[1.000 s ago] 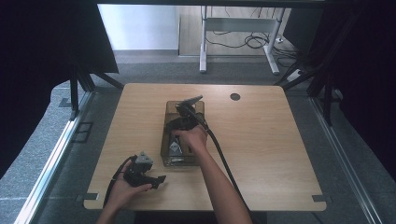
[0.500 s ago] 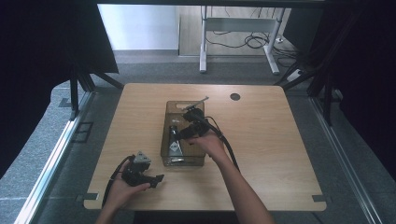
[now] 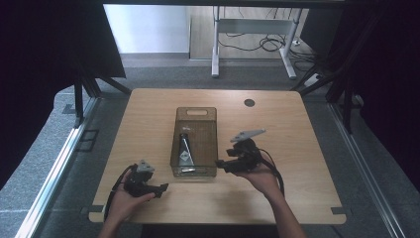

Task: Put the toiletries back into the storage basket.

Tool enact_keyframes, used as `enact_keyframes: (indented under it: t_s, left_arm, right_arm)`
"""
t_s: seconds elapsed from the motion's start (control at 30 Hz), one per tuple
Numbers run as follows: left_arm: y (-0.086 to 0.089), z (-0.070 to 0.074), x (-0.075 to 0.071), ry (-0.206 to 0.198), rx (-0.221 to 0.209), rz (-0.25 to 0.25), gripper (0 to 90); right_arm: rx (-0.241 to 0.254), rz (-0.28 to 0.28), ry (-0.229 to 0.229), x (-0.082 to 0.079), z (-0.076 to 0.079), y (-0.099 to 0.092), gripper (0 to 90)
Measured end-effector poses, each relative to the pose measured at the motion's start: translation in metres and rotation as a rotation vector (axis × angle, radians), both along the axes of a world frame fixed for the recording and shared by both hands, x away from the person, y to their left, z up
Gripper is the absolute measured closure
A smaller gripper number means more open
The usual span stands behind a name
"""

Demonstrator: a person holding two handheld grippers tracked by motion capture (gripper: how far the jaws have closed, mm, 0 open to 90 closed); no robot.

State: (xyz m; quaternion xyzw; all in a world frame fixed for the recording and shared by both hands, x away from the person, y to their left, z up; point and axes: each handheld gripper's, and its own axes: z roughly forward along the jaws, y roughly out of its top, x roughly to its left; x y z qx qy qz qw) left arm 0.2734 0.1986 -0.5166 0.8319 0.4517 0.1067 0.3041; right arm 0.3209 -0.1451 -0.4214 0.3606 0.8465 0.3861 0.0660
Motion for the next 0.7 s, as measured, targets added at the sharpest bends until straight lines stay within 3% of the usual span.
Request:
enact_keyframes:
  t_s: [0.23,0.37,0.7]
  left_arm:
    - [-0.004,-0.002,-0.001,0.006,0.009,0.006,23.8]
    - [-0.007,-0.004,-0.001,0.012,0.02,0.0,23.8]
    - [-0.009,-0.003,-0.002,0.004,0.017,-0.01,23.8]
  right_arm:
    - [0.039,-0.076,-0.036,-0.017,-0.025,-0.057,37.1]
    - [0.096,-0.097,-0.053,-0.02,-0.038,-0.079,38.0]
    - [0.075,-0.157,-0.056,-0.017,-0.052,-0.091,36.4]
